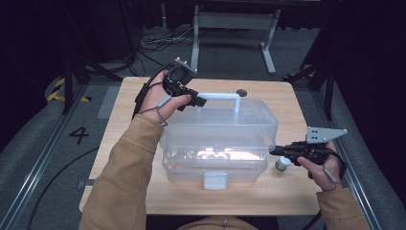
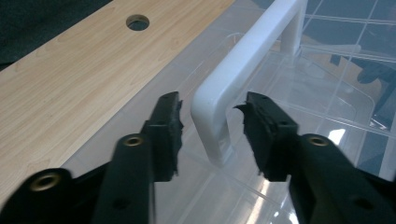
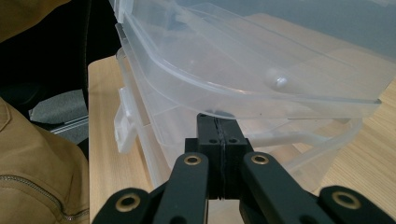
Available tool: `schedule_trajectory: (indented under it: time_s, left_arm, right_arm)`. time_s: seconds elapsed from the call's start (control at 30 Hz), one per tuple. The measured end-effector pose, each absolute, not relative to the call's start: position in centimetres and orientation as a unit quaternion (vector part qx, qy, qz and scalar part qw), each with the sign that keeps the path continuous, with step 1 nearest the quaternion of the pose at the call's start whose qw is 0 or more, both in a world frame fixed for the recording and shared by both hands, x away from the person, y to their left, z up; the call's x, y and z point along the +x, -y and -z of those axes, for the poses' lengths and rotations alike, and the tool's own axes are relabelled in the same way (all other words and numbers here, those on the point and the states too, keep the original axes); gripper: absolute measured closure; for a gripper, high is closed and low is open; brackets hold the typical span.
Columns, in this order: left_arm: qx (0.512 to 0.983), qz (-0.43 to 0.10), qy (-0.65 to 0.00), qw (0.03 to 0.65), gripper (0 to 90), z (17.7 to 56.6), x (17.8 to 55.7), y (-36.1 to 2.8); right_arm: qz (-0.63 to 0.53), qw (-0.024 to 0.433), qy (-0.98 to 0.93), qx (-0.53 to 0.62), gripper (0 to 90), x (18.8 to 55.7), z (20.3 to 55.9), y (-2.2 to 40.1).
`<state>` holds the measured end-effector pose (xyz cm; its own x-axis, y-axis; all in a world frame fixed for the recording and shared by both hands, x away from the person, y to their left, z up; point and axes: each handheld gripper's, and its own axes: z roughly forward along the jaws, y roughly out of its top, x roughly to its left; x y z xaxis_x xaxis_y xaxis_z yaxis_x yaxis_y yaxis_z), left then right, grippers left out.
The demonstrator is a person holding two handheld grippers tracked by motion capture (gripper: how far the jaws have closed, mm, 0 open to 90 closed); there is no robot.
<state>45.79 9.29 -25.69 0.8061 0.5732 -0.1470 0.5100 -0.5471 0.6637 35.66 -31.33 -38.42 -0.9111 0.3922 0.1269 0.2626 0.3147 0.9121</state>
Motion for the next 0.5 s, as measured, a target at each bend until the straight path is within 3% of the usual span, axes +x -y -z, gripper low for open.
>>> schedule_trajectory:
  time_s: [0.3, 0.5]
  left_arm:
    - [0.870, -0.076, -0.303, 0.381, 51.2, 23.9, 43.4, -10.7]
    - [0.862, -0.069, -0.292, 0.409, 58.6, 23.0, 41.1, -12.4]
  right_arm:
    - [-0.549, 0.061, -0.808, 0.204, 90.0, 35.7, 38.3, 31.2]
    - [-0.551, 0.064, -0.806, 0.206, 90.0, 35.6, 38.2, 31.1]
